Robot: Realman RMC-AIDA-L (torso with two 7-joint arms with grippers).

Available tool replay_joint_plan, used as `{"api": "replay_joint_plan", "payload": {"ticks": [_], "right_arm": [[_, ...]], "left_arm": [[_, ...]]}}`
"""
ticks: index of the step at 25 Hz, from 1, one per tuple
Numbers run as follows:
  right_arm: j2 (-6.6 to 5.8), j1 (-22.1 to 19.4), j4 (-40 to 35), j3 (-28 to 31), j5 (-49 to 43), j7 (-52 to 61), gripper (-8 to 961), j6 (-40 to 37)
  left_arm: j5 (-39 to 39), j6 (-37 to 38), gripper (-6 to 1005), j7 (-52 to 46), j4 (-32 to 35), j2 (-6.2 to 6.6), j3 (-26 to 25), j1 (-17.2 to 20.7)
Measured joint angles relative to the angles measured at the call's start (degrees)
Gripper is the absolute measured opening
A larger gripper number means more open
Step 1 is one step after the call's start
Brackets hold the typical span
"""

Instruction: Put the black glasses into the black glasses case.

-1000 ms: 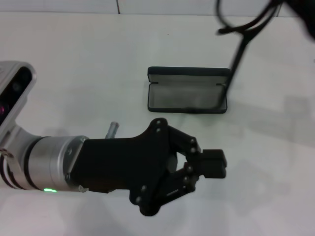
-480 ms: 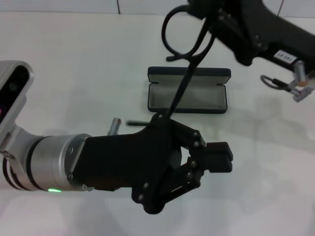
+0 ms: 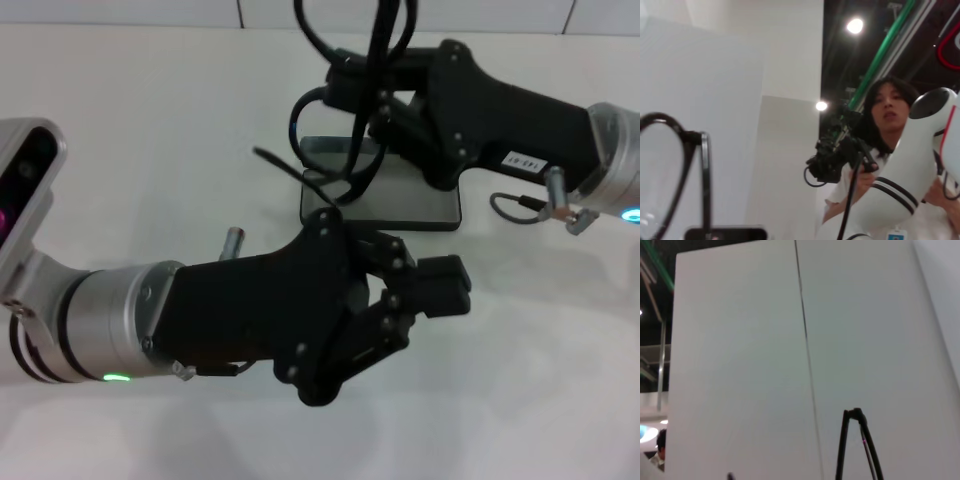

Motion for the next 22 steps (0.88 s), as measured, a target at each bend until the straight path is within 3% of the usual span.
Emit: {"api": "replay_joint_plan", "payload": {"ticks": [22], "right_arm": [[0.00,0.07,-1.25,-4.46,-0.38,-0.98,107,2.83]], "left_arm": [[-3.04,-3.31,57,0.04,-3.40,0.09,-0.30,-0.33]]}}
